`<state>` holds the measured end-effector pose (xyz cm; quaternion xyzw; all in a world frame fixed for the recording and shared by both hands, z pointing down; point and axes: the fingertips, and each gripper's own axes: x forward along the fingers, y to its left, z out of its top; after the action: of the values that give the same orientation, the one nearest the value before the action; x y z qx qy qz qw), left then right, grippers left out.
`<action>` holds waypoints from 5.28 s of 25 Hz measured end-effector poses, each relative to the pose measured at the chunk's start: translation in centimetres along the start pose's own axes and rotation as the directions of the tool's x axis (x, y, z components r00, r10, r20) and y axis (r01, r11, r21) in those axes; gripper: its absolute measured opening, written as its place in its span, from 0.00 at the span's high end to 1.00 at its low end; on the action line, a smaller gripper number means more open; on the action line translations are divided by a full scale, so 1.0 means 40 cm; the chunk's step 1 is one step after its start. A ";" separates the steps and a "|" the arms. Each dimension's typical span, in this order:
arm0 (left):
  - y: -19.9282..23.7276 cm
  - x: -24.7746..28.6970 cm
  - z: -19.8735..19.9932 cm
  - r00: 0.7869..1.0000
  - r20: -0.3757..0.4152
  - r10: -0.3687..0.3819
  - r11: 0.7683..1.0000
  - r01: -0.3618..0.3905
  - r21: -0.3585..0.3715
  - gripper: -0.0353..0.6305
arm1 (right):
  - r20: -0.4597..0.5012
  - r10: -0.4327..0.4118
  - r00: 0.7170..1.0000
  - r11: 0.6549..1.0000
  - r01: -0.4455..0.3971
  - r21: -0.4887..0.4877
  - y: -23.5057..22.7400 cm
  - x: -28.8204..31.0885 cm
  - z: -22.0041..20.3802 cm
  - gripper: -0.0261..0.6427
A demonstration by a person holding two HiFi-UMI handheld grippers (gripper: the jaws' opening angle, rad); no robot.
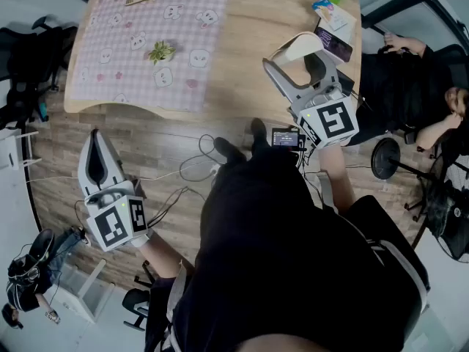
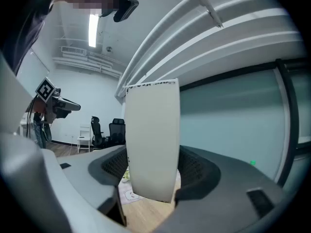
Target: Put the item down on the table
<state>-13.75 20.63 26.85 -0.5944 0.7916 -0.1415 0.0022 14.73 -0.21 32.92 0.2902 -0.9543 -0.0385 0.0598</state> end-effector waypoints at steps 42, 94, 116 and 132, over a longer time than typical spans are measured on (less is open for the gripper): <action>0.127 0.018 -0.075 0.990 0.141 -0.010 0.981 0.037 -0.189 0.95 | 0.025 0.126 0.992 0.974 -0.119 -0.193 0.227 0.259 0.170 0.48; 0.101 0.870 0.148 0.963 0.238 -0.124 0.992 0.121 0.025 0.95 | -0.049 -0.427 0.903 0.903 0.428 0.024 -0.371 0.195 -0.016 0.48; 0.151 0.774 -0.024 0.990 0.122 -0.068 0.988 0.084 -0.131 0.95 | -0.196 -0.069 0.978 0.994 0.084 0.070 -0.278 0.620 -0.068 0.48; 0.153 0.730 -0.080 0.994 0.072 -0.082 0.982 0.093 -0.167 0.95 | -0.703 0.155 0.694 0.980 -0.018 0.198 -0.089 0.821 -0.642 0.48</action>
<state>-28.63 -4.61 33.36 -0.6308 0.7735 -0.0542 -0.0290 -6.88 -22.50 60.98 0.2409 -0.8680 0.1644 0.4018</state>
